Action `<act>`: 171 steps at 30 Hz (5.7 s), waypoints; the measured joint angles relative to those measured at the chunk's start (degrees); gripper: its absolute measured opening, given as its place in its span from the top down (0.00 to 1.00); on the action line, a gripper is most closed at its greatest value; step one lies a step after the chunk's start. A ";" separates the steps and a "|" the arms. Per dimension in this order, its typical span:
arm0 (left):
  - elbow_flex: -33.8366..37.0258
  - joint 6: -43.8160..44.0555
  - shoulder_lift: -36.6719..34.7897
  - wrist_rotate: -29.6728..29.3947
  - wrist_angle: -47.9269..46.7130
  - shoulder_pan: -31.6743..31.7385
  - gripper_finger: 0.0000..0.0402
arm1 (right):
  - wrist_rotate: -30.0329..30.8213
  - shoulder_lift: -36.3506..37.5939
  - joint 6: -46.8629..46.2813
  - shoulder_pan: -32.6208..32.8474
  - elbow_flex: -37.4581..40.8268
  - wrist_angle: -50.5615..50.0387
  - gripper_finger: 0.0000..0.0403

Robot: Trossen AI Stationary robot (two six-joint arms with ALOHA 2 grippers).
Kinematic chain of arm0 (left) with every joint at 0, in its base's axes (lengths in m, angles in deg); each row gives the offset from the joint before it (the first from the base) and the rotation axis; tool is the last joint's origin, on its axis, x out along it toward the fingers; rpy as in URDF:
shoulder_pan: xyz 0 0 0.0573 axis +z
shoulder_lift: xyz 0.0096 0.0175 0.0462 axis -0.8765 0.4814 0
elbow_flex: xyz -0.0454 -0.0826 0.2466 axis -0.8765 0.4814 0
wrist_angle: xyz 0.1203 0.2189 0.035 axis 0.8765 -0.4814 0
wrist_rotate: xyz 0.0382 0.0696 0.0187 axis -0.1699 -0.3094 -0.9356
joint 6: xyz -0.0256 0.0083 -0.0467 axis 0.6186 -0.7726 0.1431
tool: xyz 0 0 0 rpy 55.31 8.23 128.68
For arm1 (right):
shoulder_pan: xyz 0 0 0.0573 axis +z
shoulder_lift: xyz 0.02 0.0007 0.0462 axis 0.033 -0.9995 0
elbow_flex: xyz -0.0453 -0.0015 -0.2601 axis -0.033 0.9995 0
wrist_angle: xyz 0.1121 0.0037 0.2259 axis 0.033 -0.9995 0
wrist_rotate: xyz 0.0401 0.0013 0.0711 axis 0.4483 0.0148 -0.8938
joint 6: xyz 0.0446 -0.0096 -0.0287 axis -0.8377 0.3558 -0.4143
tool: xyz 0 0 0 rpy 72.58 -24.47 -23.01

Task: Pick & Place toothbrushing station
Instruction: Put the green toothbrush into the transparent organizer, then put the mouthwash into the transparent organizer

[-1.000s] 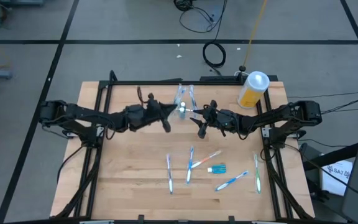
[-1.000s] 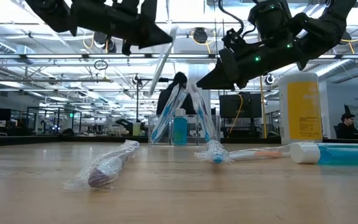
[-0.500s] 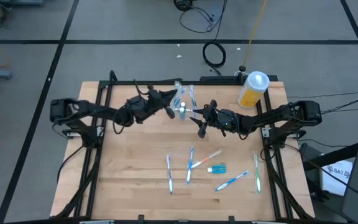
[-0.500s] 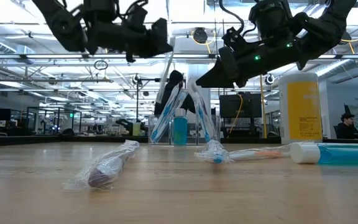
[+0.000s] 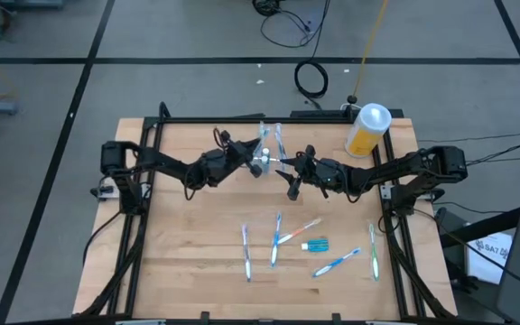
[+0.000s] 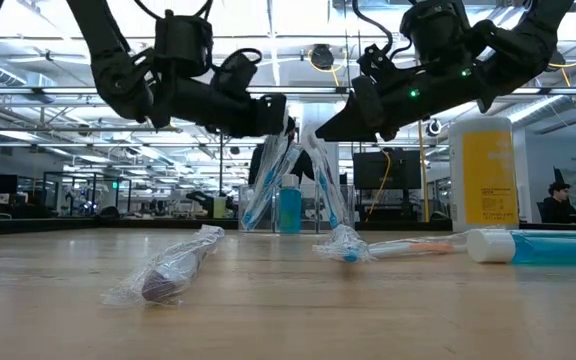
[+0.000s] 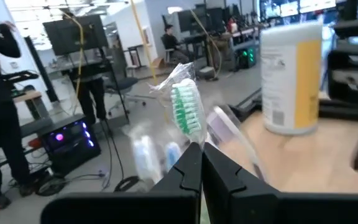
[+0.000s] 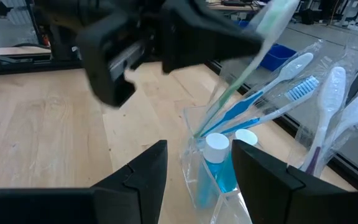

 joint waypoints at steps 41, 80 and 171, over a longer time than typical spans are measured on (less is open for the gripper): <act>0.04 10.39 -12.63 -10.25 -35.36 -3.47 0.68 | -0.12 0.00 -0.04 0.00 0.01 -0.09 0.57; 0.02 22.01 -33.98 -5.62 -68.83 -9.25 0.68 | -9.85 -1.13 -21.43 30.35 -13.92 -37.13 0.51; -0.07 13.62 -29.79 18.48 -52.85 -10.64 0.68 | -19.65 -1.05 4.52 3.54 -4.71 22.49 0.76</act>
